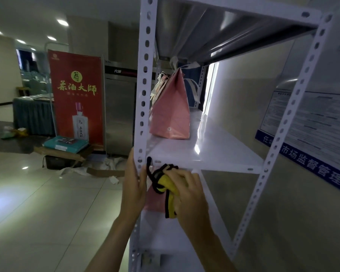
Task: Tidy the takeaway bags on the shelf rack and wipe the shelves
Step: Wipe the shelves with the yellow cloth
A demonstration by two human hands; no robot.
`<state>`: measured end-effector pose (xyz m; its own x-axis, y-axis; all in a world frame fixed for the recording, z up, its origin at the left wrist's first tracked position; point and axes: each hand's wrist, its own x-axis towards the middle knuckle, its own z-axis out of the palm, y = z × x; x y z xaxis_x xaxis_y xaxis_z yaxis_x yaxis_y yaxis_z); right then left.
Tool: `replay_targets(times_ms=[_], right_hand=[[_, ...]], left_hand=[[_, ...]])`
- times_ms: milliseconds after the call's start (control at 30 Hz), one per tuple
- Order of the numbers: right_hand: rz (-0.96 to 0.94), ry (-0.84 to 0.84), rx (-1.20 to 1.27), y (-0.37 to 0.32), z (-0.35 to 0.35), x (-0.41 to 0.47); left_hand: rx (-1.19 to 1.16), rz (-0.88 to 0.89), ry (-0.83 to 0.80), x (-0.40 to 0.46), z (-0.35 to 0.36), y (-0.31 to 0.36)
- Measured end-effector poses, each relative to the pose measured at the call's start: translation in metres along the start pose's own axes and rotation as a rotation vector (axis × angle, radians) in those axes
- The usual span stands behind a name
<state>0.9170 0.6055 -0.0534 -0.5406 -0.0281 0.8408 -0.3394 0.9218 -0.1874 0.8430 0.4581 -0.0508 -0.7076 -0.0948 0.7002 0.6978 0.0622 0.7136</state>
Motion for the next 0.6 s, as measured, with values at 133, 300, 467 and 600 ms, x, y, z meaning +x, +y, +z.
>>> replay_targets(times_ms=[133, 300, 467, 600], right_hand=[[0.096, -0.160, 0.040, 0.023, 0.027, -0.064], [0.314, -0.339, 0.159, 0.061, 0.047, -0.129], [0.389, -0.406, 0.279, 0.085, 0.055, -0.172], [0.356, -0.480, 0.326, 0.108, 0.072, -0.210]], left_hand=[[-0.011, -0.120, -0.034, -0.048, -0.002, -0.037], [0.088, -0.272, -0.002, -0.097, -0.002, -0.077], [0.148, -0.362, 0.015, -0.125, 0.001, -0.099], [0.187, -0.435, 0.056, -0.141, 0.008, -0.113]])
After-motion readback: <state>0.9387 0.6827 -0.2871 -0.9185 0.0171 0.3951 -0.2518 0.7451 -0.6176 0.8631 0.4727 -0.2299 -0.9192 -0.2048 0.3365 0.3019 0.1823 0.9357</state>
